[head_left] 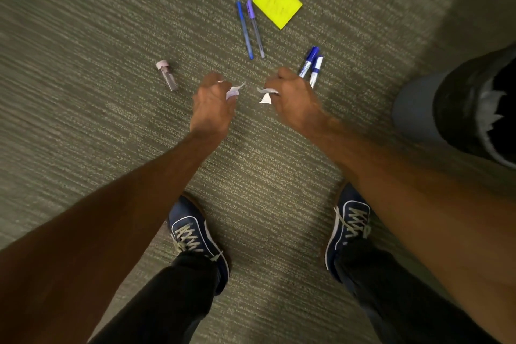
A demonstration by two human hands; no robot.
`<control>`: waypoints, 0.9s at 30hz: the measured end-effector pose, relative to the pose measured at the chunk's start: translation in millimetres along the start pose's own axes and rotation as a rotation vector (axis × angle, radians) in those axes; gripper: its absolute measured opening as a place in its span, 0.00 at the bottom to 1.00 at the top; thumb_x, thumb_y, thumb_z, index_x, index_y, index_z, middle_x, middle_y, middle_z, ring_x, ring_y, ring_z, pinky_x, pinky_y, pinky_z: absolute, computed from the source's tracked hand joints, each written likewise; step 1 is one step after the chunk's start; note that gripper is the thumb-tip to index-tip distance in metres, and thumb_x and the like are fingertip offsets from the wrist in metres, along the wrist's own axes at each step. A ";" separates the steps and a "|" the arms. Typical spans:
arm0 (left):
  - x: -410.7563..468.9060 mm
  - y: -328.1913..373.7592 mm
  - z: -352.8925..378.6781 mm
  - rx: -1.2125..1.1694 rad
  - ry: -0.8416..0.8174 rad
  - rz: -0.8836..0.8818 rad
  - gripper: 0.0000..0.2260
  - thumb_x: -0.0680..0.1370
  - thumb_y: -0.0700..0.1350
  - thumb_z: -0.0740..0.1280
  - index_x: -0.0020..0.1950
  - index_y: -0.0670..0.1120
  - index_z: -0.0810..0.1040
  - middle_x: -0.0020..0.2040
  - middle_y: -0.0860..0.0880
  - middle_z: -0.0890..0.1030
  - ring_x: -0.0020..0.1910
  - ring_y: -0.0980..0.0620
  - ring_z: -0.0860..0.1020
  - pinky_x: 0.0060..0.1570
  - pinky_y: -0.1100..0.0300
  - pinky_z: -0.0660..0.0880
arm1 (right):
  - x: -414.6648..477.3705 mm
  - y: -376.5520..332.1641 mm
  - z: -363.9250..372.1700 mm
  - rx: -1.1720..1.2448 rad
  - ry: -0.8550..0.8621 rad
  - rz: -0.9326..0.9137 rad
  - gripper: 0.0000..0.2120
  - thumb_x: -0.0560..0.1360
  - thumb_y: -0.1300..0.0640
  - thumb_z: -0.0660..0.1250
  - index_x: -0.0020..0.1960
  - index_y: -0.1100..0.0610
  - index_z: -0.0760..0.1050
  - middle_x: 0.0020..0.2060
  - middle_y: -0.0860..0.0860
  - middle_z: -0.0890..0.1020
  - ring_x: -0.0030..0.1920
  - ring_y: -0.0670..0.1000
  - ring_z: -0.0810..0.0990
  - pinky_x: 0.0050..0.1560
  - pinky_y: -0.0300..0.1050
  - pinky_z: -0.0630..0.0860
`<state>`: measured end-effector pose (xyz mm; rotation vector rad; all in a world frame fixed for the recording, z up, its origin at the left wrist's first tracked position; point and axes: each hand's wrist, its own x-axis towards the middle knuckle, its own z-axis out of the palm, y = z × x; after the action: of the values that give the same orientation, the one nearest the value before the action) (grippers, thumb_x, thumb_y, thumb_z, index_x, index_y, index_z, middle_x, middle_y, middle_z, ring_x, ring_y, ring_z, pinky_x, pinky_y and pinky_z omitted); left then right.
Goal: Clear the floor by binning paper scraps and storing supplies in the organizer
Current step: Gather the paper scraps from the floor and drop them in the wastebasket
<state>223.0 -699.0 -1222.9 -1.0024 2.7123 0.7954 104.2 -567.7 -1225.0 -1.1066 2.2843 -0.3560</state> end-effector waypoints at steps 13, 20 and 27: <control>-43.1 193.6 -51.0 -0.188 0.016 0.266 0.06 0.77 0.38 0.71 0.50 0.36 0.85 0.59 0.36 0.80 0.55 0.38 0.81 0.57 0.50 0.76 | -147.4 38.3 -151.4 0.083 0.455 0.253 0.11 0.76 0.67 0.63 0.55 0.62 0.82 0.50 0.60 0.79 0.44 0.61 0.81 0.39 0.57 0.79; -57.4 312.1 -18.2 -0.192 -0.121 0.412 0.08 0.78 0.40 0.72 0.54 0.37 0.84 0.62 0.39 0.79 0.58 0.42 0.80 0.59 0.57 0.71 | -209.4 110.3 -193.3 0.180 0.621 0.493 0.09 0.77 0.65 0.65 0.54 0.62 0.82 0.51 0.60 0.80 0.49 0.60 0.82 0.46 0.53 0.78; -53.3 382.3 42.2 -0.091 -0.277 0.568 0.14 0.81 0.42 0.68 0.65 0.41 0.79 0.68 0.43 0.74 0.58 0.43 0.80 0.58 0.48 0.77 | -233.0 190.8 -189.3 0.191 0.542 0.615 0.12 0.81 0.56 0.65 0.60 0.62 0.78 0.55 0.62 0.79 0.52 0.63 0.80 0.48 0.52 0.75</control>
<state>17.6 -403.0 -1078.2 -0.0943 2.7406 1.0532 -14.0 -268.2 -1073.7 -0.1801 2.8329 -0.6581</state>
